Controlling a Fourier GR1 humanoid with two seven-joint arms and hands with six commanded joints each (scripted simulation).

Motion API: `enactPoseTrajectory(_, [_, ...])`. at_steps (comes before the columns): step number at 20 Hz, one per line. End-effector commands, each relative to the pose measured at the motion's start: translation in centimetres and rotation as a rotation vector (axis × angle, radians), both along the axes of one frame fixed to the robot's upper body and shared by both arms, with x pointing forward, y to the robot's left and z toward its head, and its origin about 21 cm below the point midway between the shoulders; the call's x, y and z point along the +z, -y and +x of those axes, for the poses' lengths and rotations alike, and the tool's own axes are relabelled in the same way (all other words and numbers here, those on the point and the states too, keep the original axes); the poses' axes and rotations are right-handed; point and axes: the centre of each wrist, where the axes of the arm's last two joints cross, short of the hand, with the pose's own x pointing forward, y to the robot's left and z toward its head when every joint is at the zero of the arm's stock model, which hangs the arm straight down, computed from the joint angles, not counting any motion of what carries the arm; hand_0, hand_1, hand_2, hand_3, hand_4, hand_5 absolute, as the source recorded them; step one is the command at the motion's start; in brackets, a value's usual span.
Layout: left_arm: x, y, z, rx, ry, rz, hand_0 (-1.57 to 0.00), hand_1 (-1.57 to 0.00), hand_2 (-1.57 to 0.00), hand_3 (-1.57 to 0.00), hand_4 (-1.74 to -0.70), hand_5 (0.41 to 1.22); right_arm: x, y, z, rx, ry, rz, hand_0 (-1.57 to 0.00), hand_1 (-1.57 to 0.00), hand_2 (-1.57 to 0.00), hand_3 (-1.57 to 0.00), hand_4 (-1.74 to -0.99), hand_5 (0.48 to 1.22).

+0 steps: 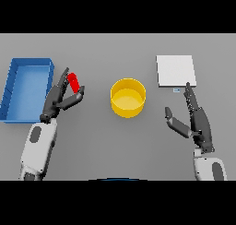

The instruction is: Pick up the red beaker and tilt it to pour out 1 green nut into yellow bowl. Pick up the yellow bowl and place it on the metallic measuring scale.

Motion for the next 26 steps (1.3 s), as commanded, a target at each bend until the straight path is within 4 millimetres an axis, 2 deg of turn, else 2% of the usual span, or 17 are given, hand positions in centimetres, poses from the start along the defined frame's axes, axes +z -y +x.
enactPoseTrajectory(1, [0.2, 0.3, 0.7, 0.002, -0.001, 0.011, 0.00, 0.00, 0.00, 0.00, -1.32, 0.712, 0.0, -0.1, 0.2, 0.005, -0.006, 0.011, 0.00, 0.00, 0.00, 0.00, -1.338, 0.688])
enactPoseTrajectory(6, [0.5, 1.0, 2.4, -0.016, 0.011, 0.019, 0.00, 0.00, 0.00, 0.00, -1.31, 0.703, -0.1, -0.5, 0.2, 0.010, 0.008, 0.015, 0.00, 0.00, 0.00, 0.00, -1.329, 0.684])
enactPoseTrajectory(8, [0.7, 0.9, 3.2, -0.021, 0.003, 0.018, 0.00, 0.00, 0.00, 0.00, -1.32, 0.708, -0.1, 0.0, 0.3, 0.001, 0.002, 0.006, 0.00, 0.00, 0.00, 0.00, -1.320, 0.683])
enactPoseTrajectory(9, [0.7, 0.9, 3.3, -0.030, 0.008, 0.016, 0.00, 0.00, 0.00, 0.00, -1.32, 0.710, 0.0, -0.5, 0.4, 0.001, -0.002, 0.004, 0.00, 0.00, 0.00, 0.00, -1.315, 0.682])
enactPoseTrajectory(13, [0.3, 1.5, 3.9, -0.031, 0.040, -0.008, 0.00, 0.00, -0.03, 0.00, -1.39, 0.752, 0.0, -0.5, 0.2, -0.002, 0.005, 0.009, 0.00, 0.00, 0.00, 0.00, -1.295, 0.683])
enactPoseTrajectory(14, [0.0, 1.7, 3.8, -0.023, 0.040, -0.021, -0.08, -0.08, -0.12, -0.08, -1.42, 0.770, 0.0, -0.4, 0.3, 0.001, 0.008, 0.006, 0.00, 0.00, 0.00, 0.00, -1.291, 0.684])
enactPoseTrajectory(15, [0.0, 2.0, 4.0, -0.005, 0.022, -0.032, -0.25, -0.28, -0.31, -0.22, -1.44, 0.795, 0.2, -0.3, 0.4, 0.000, 0.010, 0.005, 0.00, 0.00, 0.00, 0.00, -1.289, 0.684])
enactPoseTrajectory(17, [-0.2, 2.5, 4.1, 0.031, 0.026, -0.027, -0.68, -0.70, -0.71, -0.71, -1.44, 0.949, -0.1, 0.1, 0.3, 0.001, 0.001, -0.002, 0.00, 0.00, 0.00, 0.00, -1.285, 0.683])
enactPoseTrajectory(19, [-0.4, 2.9, 4.3, 0.036, 0.053, 0.016, -1.00, -1.01, -1.02, -1.02, -1.44, 1.047, 0.0, -0.1, 0.5, 0.001, 0.004, 0.006, 0.00, 0.00, 0.00, 0.00, -1.287, 0.684])
enactPoseTrajectory(22, [-0.5, 3.4, 4.1, 0.031, 0.073, 0.008, -1.28, -1.29, -1.29, -1.29, -1.45, 1.132, 0.2, -0.3, 0.8, 0.014, 0.007, 0.001, 0.00, 0.00, 0.00, 0.00, -1.293, 0.682])
enactPoseTrajectory(26, [-0.1, 3.5, 4.3, 0.048, 0.122, -0.028, -1.45, -1.45, -1.46, -1.45, -1.62, 1.117, -0.1, -0.4, 0.7, 0.024, 0.020, -0.006, 0.00, 0.00, 0.00, 0.00, -1.288, 0.679])
